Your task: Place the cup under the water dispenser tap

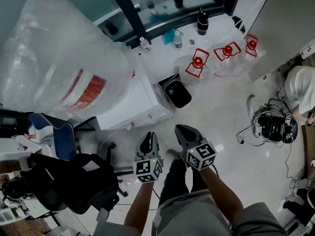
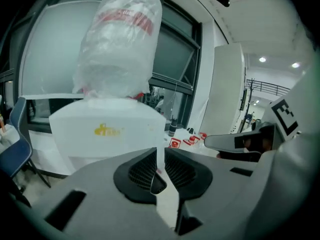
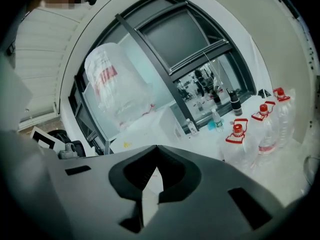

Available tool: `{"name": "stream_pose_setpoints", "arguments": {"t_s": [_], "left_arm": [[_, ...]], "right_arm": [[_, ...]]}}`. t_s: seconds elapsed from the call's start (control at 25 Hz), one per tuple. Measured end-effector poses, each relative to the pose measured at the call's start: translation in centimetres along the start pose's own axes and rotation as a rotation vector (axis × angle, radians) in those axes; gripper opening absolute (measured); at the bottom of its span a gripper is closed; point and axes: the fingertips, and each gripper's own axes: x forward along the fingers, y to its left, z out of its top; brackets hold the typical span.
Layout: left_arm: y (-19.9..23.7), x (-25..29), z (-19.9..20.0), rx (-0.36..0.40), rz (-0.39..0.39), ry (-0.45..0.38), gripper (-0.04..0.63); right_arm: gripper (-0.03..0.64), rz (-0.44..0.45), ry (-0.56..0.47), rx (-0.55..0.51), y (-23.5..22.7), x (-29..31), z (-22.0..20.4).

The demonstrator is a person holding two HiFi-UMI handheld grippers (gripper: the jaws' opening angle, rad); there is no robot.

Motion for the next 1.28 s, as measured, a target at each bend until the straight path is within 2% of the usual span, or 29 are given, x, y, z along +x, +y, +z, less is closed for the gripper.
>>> {"name": "stream_pose_setpoints", "arguments": {"t_s": [0.2, 0.4, 0.64, 0.96, 1.28], "left_arm": [[-3.2, -3.1, 6.2, 0.018, -0.047, -0.068, 0.022], [-5.0, -5.4, 10.9, -0.008, -0.062, -0.127, 0.011], [-5.9, -6.4, 15.7, 0.007, -0.083, -0.151, 0.009], [-6.5, -7.2, 18.2, 0.035, -0.123, -0.165, 0.009], [-7.8, -6.7, 19.0, 0.07, -0.15, -0.184, 0.009]], "right_arm": [[0.011, 0.052, -0.037, -0.06, 3.4, -1.4, 5.4], [0.011, 0.093, -0.061, -0.123, 6.2, -3.2, 8.8], [0.011, 0.123, -0.115, -0.207, 8.9, -4.2, 12.6], [0.011, 0.121, -0.149, -0.279, 10.0, -5.0, 14.7], [0.011, 0.115, -0.153, -0.295, 9.6, -5.4, 15.6]]}}
